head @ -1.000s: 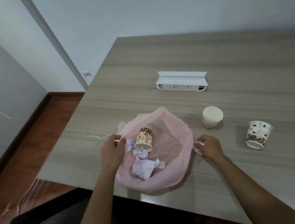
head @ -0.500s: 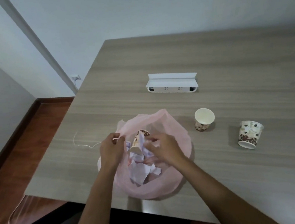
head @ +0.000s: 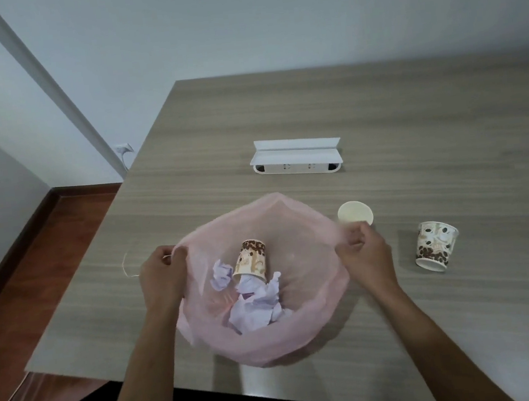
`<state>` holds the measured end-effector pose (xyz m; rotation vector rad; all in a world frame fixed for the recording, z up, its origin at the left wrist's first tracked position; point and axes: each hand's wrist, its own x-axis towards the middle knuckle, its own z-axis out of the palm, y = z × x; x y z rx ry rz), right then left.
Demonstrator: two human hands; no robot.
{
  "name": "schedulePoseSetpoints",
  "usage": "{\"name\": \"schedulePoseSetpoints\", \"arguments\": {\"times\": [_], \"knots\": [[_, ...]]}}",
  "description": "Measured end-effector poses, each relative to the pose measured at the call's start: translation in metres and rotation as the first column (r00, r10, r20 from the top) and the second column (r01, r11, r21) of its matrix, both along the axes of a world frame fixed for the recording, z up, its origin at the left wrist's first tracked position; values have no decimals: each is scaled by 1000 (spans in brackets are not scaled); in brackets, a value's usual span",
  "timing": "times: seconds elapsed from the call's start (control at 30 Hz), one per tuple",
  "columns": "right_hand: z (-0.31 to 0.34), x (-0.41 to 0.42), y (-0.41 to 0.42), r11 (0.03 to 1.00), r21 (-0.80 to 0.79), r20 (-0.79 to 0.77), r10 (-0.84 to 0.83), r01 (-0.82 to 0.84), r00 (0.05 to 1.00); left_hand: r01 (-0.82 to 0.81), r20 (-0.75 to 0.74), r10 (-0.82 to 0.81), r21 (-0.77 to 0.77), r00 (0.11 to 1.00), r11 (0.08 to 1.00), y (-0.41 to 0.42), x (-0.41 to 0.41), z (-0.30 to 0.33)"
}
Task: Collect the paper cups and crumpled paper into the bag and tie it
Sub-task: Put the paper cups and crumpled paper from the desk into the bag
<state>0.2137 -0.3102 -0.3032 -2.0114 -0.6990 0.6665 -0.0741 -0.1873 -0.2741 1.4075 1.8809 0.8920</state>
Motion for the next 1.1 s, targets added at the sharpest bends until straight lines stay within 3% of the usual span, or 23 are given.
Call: {"name": "schedulePoseSetpoints", "arguments": {"times": [0.07,0.13,0.3,0.43,0.63,0.7,0.77,0.83,1.0,1.1], "knots": [[18,-2,13,994,108,-91,18,-8,996,-67,-22,67,26,997,997,2,-6,9],[30,-6,25,992,99,-145,87,-73,986,-90,-46,92,33,995,995,0,-13,18],[49,-22,28,958,246,-90,176,-149,980,-113,-105,120,73,987,991,-18,-39,30],[27,-29,40,956,25,-150,293,-292,944,-106,-133,110,40,985,994,-12,-37,26],[-4,-4,28,968,-120,-187,197,-222,962,-36,-123,34,-15,992,999,-9,-15,14],[-14,13,36,992,-107,-127,56,-70,990,-4,-114,0,-28,993,1000,-6,-4,10],[-28,34,47,996,-84,69,-24,29,997,28,-102,-30,-29,994,999,-3,7,8],[-42,57,61,991,-132,226,57,-27,972,61,-75,-63,-33,995,998,2,18,8],[-63,97,87,937,-264,178,280,-229,943,116,-35,-117,-41,992,992,10,38,5],[-70,109,84,934,-273,180,285,-230,942,149,-12,-149,-33,989,988,7,48,6]]}}
